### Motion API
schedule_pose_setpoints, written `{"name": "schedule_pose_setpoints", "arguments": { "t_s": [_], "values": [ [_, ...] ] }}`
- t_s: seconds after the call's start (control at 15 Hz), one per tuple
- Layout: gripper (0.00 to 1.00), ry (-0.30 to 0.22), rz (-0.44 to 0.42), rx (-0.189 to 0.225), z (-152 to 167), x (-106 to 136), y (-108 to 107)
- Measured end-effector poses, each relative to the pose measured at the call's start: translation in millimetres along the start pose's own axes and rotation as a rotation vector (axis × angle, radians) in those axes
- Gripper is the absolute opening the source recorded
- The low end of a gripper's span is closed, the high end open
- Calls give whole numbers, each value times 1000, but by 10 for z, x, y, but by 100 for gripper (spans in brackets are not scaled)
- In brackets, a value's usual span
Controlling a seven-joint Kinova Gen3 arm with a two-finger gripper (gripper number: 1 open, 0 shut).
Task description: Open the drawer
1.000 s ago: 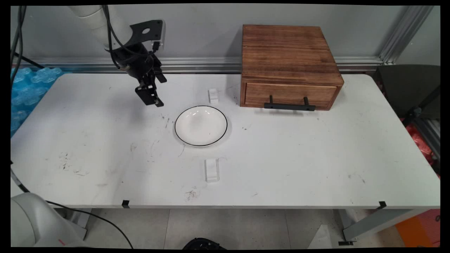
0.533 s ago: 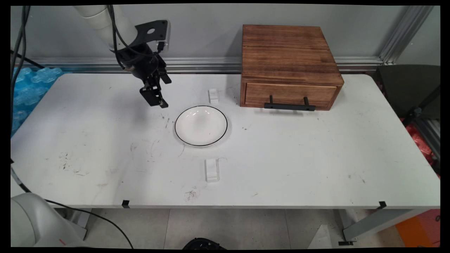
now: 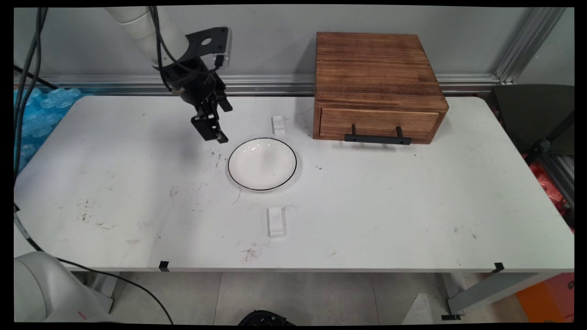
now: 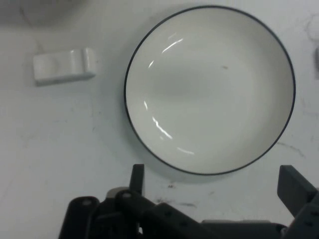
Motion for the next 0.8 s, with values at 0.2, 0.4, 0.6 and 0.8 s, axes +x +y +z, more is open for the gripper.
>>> {"name": "schedule_pose_setpoints", "arguments": {
  "t_s": [0.2,0.4,0.6,0.8],
  "values": [
    [100,12,-9,-12,17,131,17],
    [100,43,-10,-20,43,381,13],
    [100,88,-12,-11,85,681,-13],
    [100,120,-13,-4,127,885,-30]
  ]
}}
